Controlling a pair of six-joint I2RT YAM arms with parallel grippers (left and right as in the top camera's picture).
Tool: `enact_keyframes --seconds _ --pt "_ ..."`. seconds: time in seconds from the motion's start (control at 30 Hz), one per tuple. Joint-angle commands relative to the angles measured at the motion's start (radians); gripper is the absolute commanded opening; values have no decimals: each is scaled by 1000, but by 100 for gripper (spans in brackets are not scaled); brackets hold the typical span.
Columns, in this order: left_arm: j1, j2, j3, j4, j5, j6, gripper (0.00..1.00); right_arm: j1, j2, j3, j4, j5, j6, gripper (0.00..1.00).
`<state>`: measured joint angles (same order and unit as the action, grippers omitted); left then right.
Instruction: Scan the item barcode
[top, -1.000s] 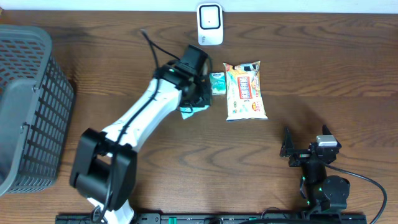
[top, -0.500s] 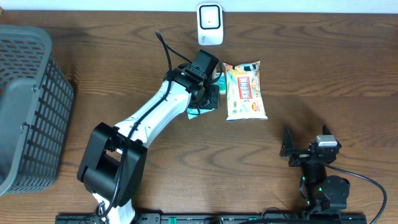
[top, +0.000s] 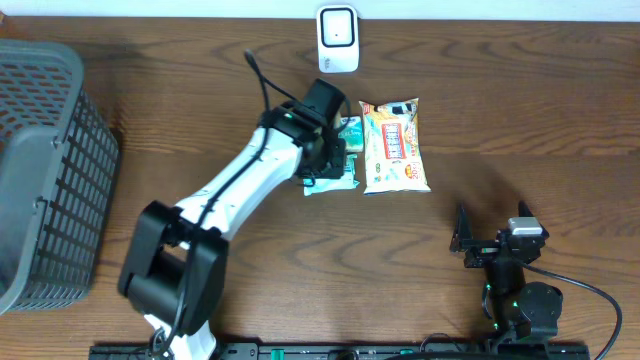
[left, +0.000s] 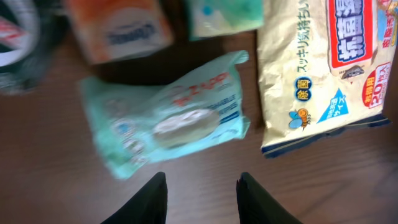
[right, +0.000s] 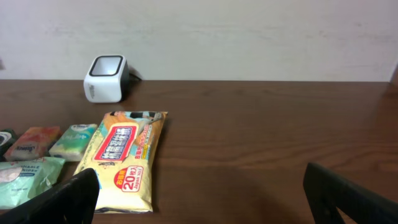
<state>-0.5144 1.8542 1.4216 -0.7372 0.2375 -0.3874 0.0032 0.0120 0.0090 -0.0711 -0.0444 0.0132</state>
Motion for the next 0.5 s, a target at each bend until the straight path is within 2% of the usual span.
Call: enact_keyframes --seconds 0.0,0.3,0.37,0.47 --pt "65 -130 45 -35 4 14 36 4 -5 -3 -3 8 -10 99" --pt "220 -378 45 -172 -13 122 36 4 -5 -3 -3 8 -10 99" --pt "244 -420 45 -196 -92 123 36 4 -5 -3 -3 8 -10 99" --pt "283 -477 45 -233 -291 122 39 4 -5 -3 -3 8 -10 99"
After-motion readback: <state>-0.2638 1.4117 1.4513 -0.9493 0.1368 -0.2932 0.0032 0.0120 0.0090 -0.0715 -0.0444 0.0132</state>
